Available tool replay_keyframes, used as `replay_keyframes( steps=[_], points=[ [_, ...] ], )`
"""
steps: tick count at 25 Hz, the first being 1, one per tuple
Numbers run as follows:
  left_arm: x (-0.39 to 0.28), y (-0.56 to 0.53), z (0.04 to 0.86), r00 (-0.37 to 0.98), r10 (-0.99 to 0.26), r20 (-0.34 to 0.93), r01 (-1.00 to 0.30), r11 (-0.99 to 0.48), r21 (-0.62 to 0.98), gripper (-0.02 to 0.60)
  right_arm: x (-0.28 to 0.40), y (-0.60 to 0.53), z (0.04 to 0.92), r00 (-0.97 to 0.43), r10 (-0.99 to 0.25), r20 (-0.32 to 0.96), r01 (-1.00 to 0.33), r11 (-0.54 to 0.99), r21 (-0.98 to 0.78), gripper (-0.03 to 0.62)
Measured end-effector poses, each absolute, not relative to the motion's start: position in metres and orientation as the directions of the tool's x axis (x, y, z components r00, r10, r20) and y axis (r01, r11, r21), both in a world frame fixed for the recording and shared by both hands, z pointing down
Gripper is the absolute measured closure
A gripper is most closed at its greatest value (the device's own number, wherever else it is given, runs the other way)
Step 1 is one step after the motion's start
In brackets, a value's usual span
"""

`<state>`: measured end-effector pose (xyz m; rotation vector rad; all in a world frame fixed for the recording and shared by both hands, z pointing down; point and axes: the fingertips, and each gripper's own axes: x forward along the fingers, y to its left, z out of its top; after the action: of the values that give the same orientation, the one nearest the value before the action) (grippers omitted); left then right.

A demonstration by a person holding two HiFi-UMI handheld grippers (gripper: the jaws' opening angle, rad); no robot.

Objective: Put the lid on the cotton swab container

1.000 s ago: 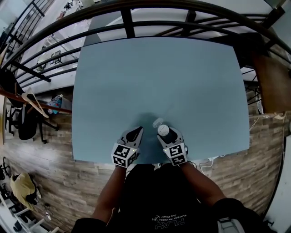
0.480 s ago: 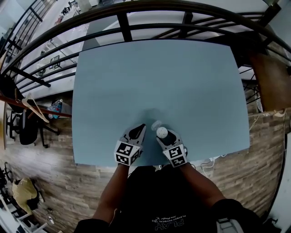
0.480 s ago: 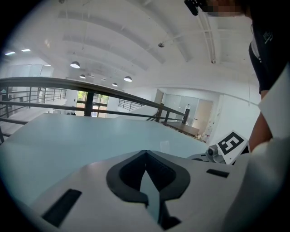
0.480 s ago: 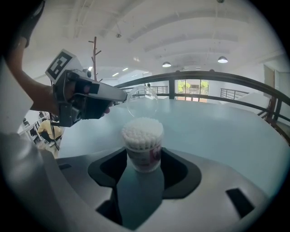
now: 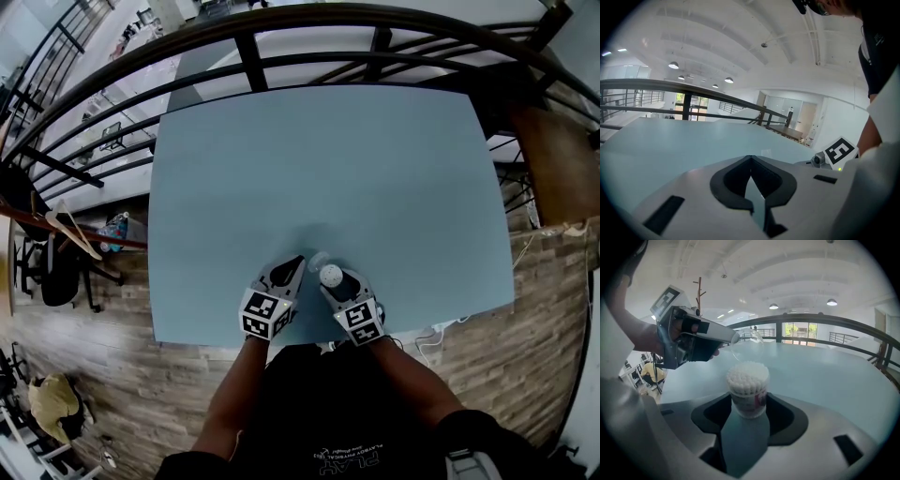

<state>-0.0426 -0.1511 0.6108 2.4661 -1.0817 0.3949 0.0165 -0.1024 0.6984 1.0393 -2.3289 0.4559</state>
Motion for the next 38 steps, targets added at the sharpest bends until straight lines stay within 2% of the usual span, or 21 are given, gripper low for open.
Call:
replay_keyframes(
  steps=[13,30,38],
  points=[
    [-0.01,-0.133,0.607,0.715,-0.579,0.392,-0.686,-0.689,0.234,0.571,0.017,-0.105,0.698,-0.548,-0.584,0.599,-0.76,0.647,-0.064,0.349],
    [0.014,-0.118,0.623,0.764,-0.427,0.485,-0.574,-0.792,0.207,0.571,0.013,-0.105,0.701,-0.542,-0.593,0.595,-0.755,0.654,-0.036,0.349],
    [0.02,-0.114,0.632,0.738,-0.414,0.534,-0.576,-0.797,0.179,0.571,0.015,-0.104,0.701,-0.539,-0.597,0.595,-0.756,0.653,-0.03,0.349]
  ],
)
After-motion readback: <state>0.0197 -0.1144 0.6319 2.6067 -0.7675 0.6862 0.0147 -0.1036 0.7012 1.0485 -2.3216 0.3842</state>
